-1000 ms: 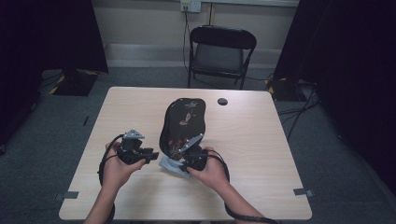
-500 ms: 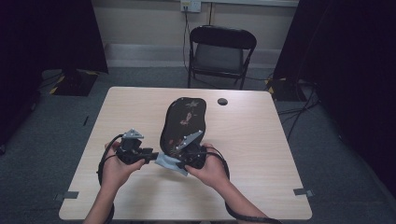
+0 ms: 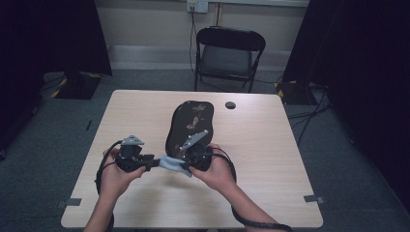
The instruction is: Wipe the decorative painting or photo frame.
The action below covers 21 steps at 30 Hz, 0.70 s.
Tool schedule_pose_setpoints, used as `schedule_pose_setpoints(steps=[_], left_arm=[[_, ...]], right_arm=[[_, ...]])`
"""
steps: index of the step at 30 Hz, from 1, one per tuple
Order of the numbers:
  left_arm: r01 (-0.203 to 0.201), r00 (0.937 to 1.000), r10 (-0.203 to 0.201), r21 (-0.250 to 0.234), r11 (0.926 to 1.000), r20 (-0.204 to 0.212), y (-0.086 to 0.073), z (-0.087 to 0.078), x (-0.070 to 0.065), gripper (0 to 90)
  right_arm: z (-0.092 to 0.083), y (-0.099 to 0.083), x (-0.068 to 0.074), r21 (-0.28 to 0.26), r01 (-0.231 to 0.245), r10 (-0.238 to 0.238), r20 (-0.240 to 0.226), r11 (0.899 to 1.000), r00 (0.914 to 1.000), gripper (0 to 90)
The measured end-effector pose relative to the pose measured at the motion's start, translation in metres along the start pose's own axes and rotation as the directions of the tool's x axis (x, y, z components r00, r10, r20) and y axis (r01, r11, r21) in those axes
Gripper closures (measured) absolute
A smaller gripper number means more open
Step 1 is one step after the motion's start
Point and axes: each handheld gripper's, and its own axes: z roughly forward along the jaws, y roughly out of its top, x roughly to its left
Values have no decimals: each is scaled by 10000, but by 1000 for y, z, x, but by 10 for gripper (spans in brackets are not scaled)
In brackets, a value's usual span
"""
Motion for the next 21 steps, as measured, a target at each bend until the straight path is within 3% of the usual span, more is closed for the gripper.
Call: schedule_pose_setpoints(steps=[10, 21], left_arm=[[43, 9999, -42, 132, 9999, -107, -5, -2, 0, 636], [-70, 10000, 70, 162, 9998, -12, -4, 4, -1, 630]], right_arm=[[-16, 19, 1, -446, 103, -101, 48, 9989, 9999, 799], [-51, 42, -6, -1000, 89, -44, 444, 9949, 9990, 799]])
